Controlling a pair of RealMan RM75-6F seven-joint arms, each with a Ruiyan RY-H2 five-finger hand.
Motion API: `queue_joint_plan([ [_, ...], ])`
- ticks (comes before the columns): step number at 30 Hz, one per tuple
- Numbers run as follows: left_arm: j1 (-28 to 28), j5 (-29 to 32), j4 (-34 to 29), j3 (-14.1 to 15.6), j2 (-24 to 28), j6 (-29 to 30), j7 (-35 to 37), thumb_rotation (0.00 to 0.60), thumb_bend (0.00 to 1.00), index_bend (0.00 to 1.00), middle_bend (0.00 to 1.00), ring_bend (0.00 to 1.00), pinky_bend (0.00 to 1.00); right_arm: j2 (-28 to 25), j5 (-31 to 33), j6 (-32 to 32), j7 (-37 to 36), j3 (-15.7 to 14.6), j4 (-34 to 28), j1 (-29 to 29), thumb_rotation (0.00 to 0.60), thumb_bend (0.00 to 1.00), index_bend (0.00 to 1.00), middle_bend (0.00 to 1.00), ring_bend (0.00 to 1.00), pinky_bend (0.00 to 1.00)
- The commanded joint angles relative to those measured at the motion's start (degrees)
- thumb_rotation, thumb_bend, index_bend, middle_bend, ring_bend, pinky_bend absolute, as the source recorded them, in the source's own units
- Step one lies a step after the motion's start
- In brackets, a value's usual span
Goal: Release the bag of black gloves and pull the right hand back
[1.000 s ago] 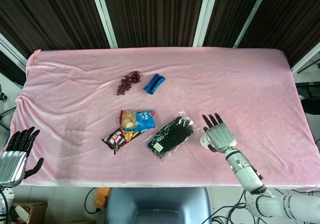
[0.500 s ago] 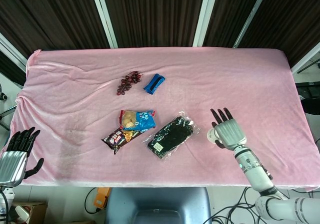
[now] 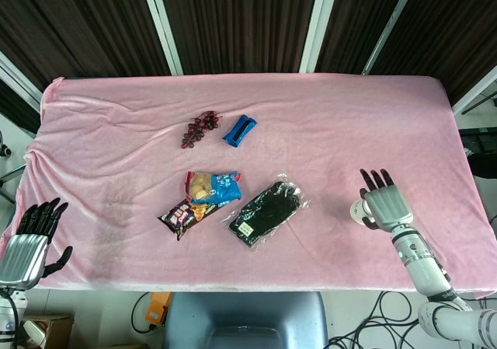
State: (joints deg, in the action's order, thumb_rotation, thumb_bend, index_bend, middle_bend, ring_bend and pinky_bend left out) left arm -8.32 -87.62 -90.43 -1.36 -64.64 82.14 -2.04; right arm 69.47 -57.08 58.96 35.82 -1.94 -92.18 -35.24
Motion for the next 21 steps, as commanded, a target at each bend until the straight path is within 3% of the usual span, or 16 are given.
queue_joint_plan([
  [1,-0.1,0.1,0.0,0.0,0.0,-0.1,0.0,0.6,0.37,0.0,0.01,0.0,0.0,1.7,0.1,-1.6,-0.8,0.1,2.2,0.1,0.6,0.41,0.6,0.02,0.0,0.0],
  [4,-0.1,0.1,0.1,-0.1,0.0,0.0,0.2,0.6,0.37,0.0,0.01,0.0,0.0,2.2,0.6,-2.8,-1.2,0.4,2.9,-0.1,0.6,0.41,0.48,0.02,0.0,0.0],
  [11,0.1,0.2,0.2,-0.1,0.2,0.4,0.8,0.6,0.37,0.0,0.01,0.0,0.0,0.6,0.7,-2.6,-1.8,0.7,0.6,0.5,0.6,0.41,0.08,0.0,0.0,0.0],
  [17,0.2,0.0,0.2,0.0,0.2,0.4,0.6,0.6,0.37,0.0,0.01,0.0,0.0,-4.8,-3.3,1.7,-5.1,0.7,-7.3,3.2,0.6,0.41,0.0,0.0,0.0,0.0],
  [21,0.2,-0.3,0.2,0.1,0.1,0.7,0.5,0.6,0.37,0.0,0.01,0.0,0.0,-8.6,-15.8,14.4,-11.1,-1.6,-12.3,10.5,0.6,0.41,0.0,0.0,0.0,0.0],
])
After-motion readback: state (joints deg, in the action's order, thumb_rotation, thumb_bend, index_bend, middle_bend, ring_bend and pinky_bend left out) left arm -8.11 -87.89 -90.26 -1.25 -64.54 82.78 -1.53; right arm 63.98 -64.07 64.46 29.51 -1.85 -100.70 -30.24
